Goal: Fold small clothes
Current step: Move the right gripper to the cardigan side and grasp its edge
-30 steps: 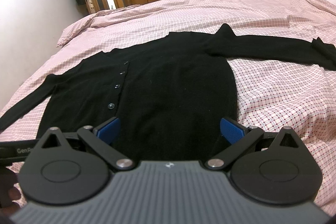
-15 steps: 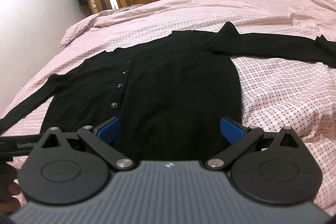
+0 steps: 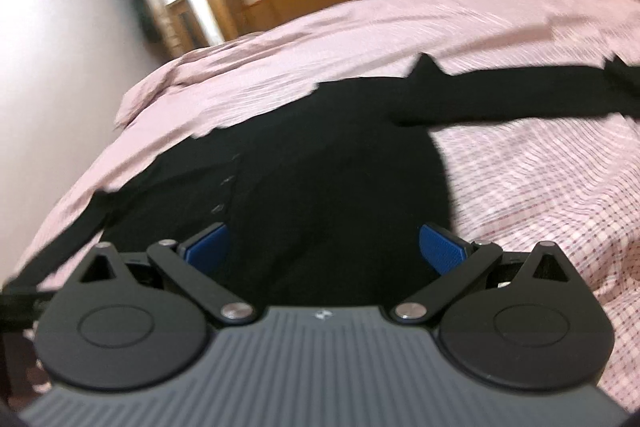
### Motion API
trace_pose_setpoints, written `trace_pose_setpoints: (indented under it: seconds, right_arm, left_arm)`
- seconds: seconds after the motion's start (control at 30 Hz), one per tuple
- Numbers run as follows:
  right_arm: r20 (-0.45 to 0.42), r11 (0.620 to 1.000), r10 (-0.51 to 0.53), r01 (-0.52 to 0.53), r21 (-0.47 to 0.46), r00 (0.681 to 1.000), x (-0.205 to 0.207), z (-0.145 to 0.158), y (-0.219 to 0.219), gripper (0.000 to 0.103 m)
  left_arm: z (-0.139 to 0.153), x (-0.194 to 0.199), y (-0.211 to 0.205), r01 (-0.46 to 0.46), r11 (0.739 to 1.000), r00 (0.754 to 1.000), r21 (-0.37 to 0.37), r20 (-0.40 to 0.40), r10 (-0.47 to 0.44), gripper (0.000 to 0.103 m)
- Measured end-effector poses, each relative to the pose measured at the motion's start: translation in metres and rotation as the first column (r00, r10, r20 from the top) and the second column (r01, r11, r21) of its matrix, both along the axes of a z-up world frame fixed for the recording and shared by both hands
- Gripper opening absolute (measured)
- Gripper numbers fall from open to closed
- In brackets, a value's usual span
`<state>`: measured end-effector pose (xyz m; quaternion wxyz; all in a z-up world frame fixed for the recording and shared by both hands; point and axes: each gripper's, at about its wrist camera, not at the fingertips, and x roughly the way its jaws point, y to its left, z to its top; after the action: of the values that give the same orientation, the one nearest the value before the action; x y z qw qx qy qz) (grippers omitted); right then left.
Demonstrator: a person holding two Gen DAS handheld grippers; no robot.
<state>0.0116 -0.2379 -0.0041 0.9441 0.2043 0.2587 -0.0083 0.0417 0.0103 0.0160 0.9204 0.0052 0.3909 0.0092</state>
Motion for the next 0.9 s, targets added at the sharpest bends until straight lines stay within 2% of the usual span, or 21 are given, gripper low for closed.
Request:
trace_pose_setpoints:
  seconds: [0.1, 0.33, 0.47, 0.57, 0.73, 0.87, 0.9]
  right_arm:
    - [-0.005, 0.995, -0.077, 0.078, 0.056, 0.997, 0.012, 0.001, -0.025, 0.103]
    - [-0.004, 0.979, -0.203, 0.203, -0.016, 0.979, 0.033, 0.007, -0.082, 0.103]
    - [-0.020, 0.954, -0.299, 0.299, -0.020, 0.954, 0.044, 0.003, -0.123, 0.103]
    - [-0.033, 0.932, -0.360, 0.360, 0.024, 0.933, 0.050, -0.005, -0.151, 0.103]
    - [-0.069, 0.905, -0.394, 0.400, 0.145, 0.917, 0.064, -0.023, -0.191, 0.103]
    - [-0.165, 0.879, -0.412, 0.439, 0.186, 0.896, 0.078, -0.048, -0.208, 0.103]
    - [-0.157, 0.877, -0.410, 0.436, 0.203, 0.898, 0.078, -0.053, -0.209, 0.103]
  left_arm:
    - [0.004, 0.012, -0.005, 0.009, 1.000, 1.000, 0.007, 0.005, -0.009, 0.103]
    - [0.006, 0.042, -0.022, 0.044, 0.999, 0.999, 0.010, 0.009, -0.044, 0.103]
    - [-0.002, 0.063, -0.032, 0.059, 0.998, 0.998, 0.016, -0.007, -0.059, 0.103]
    - [-0.009, 0.075, -0.038, 0.064, 0.998, 0.998, 0.018, -0.025, -0.064, 0.103]
    - [-0.024, 0.088, -0.044, 0.062, 0.998, 0.995, 0.011, -0.074, -0.061, 0.103]
    - [-0.038, 0.097, -0.038, 0.040, 0.998, 0.992, -0.053, -0.119, -0.046, 0.103]
    - [-0.039, 0.098, -0.036, 0.036, 0.998, 0.992, -0.060, -0.123, -0.043, 0.103]
